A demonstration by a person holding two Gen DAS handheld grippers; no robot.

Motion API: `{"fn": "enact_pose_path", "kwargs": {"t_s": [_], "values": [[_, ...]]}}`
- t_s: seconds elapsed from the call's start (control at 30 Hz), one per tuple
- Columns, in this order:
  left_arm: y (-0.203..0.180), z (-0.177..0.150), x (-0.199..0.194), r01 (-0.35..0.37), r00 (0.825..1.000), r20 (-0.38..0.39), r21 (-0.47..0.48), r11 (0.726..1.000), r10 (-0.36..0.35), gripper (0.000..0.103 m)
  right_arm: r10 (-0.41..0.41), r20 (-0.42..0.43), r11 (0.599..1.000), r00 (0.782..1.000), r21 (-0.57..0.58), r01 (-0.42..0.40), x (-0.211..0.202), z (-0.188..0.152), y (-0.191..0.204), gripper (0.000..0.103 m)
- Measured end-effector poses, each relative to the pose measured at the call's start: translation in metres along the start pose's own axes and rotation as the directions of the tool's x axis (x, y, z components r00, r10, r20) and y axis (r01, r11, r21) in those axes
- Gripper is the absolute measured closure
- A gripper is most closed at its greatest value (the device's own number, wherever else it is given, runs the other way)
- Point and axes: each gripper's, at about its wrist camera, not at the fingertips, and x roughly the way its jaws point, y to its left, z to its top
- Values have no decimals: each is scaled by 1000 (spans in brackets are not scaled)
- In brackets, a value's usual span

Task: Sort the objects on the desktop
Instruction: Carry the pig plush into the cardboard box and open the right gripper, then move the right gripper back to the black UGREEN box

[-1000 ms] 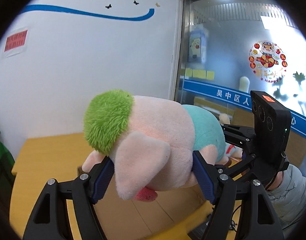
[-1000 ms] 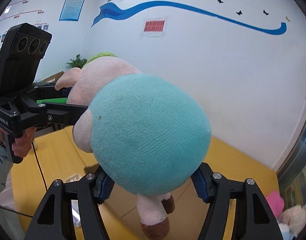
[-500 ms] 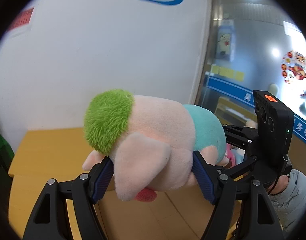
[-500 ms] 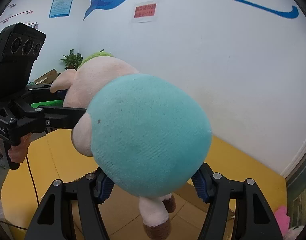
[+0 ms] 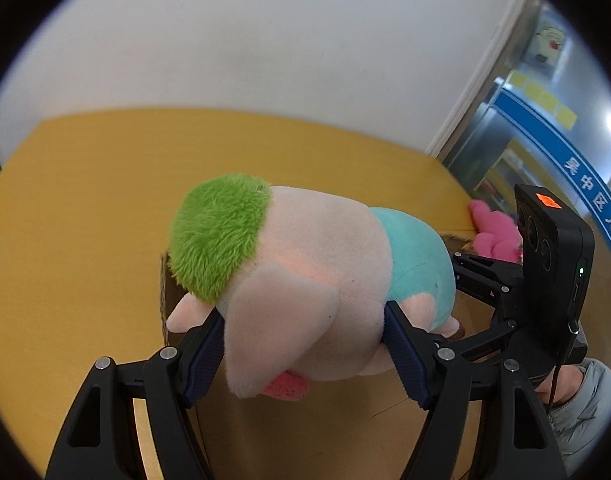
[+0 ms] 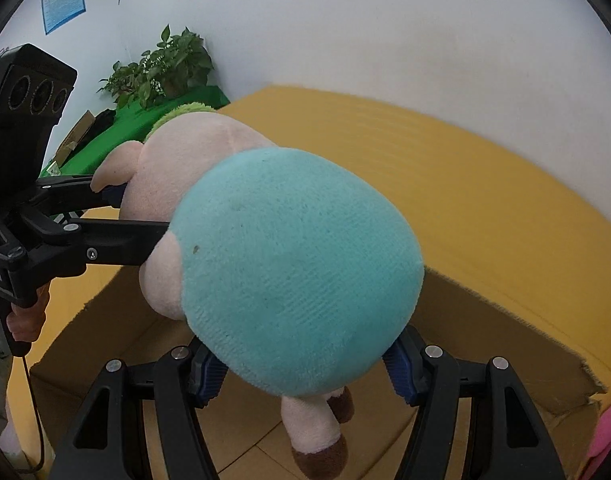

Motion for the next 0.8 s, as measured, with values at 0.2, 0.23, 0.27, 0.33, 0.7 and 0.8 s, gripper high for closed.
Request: {"fn": "enact_pose_path", "kwargs": {"t_s": [0.2,0.23,0.27,0.33,0.7,0.8], "values": [[12,-3,31,-108,985,-139,-63,992,99,33,19,-120,999,993,50,-14,52,-11,-6,35],[12,-3,36,-143,978,-159,-62,988,132,33,14,-145,998,989,61,-5,62,-10,-11,31],[9,-3,34,-164,976,-152,-48,985,155,33,14,-158,997,987,72,-3,69,-12,-14,29],[11,-1,30,-164,977,-149,-71,984,152,33,10,-147,995,989,103,6,69,-10,-18,24],[-14,-10,-99,-248,959,144,1,969,245,29,-54,-41,985,998,163,60,-15,10,3,0],[-31,-33,-142,-267,937,243,35,963,251,26,-64,19,984,998,165,60,-57,10,27,0]]}}
